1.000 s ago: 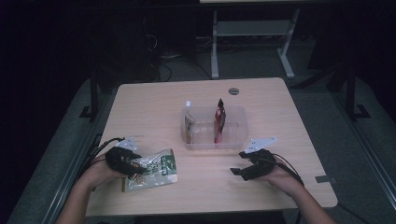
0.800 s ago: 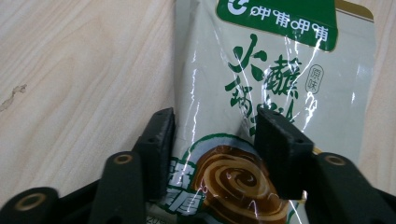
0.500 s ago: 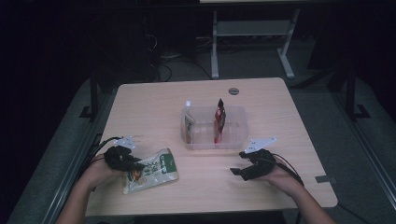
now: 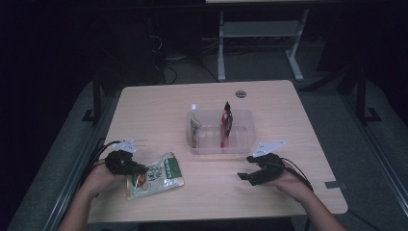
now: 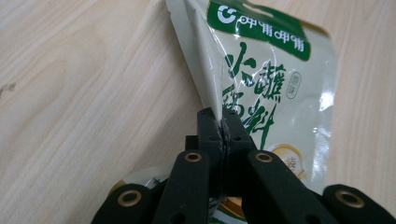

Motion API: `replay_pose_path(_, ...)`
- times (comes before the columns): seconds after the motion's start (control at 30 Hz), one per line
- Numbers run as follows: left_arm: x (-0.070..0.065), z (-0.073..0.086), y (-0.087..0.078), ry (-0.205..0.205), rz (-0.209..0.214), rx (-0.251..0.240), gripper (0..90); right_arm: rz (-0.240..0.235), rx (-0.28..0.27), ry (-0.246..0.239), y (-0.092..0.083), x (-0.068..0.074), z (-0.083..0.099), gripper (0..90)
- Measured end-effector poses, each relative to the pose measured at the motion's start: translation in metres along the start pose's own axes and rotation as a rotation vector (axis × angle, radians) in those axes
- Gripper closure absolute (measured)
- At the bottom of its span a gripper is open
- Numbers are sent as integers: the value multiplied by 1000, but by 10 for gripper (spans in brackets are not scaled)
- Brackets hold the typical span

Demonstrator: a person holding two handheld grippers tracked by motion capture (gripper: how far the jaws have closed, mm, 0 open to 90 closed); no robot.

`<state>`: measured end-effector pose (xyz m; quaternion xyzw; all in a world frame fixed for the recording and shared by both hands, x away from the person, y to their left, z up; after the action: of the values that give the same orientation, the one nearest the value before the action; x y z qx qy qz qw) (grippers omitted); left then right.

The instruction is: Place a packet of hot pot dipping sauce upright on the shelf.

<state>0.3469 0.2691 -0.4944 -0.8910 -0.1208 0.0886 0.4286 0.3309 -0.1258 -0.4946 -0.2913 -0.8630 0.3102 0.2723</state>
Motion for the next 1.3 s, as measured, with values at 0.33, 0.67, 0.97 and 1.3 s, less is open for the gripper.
replay_pose_path(0.33,-14,-25,-8,53,6,-62,893,-58,-6,43,-7,5,-6,218)
replay_pose_path(0.67,-39,-67,-4,163,7,-102,894,-180,9,18,-11,23,-8,216)
replay_pose_path(0.97,-62,-108,14,226,9,-164,895,-284,0,59,-12,32,-11,237)
replay_pose_path(1.3,-75,-143,36,285,12,-213,895,-370,-43,73,-15,45,-18,303)
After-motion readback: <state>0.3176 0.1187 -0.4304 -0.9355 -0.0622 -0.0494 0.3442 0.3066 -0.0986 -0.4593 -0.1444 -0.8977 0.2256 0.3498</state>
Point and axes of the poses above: each handheld gripper's, and its own axes: y roughly forward along the jaws, z roughly out of its underside, x roughly to its left, the point moved 7 cm from there along y, roughly forward along the jaws, and after that the axes turned 14 degrees about y, right-handed, at the moved point
